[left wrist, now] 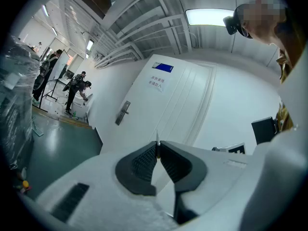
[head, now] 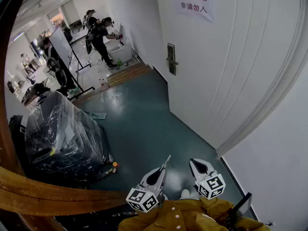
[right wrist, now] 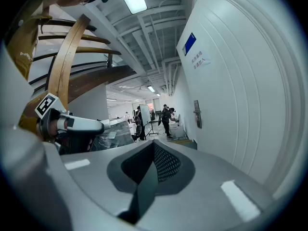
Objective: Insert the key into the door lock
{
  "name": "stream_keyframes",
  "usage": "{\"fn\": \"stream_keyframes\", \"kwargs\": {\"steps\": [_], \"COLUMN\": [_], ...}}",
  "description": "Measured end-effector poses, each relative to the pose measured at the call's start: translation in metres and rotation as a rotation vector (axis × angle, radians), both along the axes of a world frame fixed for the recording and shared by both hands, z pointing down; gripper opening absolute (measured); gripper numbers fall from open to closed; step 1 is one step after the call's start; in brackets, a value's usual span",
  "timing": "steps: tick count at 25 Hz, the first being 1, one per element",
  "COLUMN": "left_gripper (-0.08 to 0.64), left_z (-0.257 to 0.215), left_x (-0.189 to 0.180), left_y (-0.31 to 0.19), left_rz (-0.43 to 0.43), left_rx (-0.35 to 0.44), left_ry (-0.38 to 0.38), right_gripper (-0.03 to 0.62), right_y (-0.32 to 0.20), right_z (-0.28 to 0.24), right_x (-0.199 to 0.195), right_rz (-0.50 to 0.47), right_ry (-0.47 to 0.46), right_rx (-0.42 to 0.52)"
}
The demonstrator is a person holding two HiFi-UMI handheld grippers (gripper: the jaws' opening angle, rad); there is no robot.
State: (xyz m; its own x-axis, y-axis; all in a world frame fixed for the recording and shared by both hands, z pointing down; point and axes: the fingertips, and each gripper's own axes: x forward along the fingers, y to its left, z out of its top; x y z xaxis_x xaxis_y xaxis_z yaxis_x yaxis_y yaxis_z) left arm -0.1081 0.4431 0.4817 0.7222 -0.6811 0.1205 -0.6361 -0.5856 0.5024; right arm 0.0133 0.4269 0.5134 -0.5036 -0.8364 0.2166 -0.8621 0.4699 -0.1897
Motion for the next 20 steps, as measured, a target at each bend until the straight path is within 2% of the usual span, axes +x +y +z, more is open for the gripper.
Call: {"fn": "stream_keyframes", "kwargs": {"steps": [10,15,20], "left_gripper": [0.026,0.026,0.026], "left_z": [0.0,0.004,0.006], "left_x": [-0.021,-0.04,-0.062], "left_y": [-0.031,-0.042,-0.066], "left_rz": [0.005,0.015,0.016], "left_rx": [0.016,0.014,0.023], "left_ry": [0.015,0.011,-0.004], "right_gripper": [0.005,0.006,0.006], "right_y": [-0.031,-0.044,-0.065], "right_z": [-0.002,-0.005,0.001], "right_x": [-0.024,-0.045,-0.057], "right_rz": [-0.006,-0.012,0.031], "right_ry": [0.027,-0.055,-0.029], "right_rx": [0.021,0.024,0.036]}}
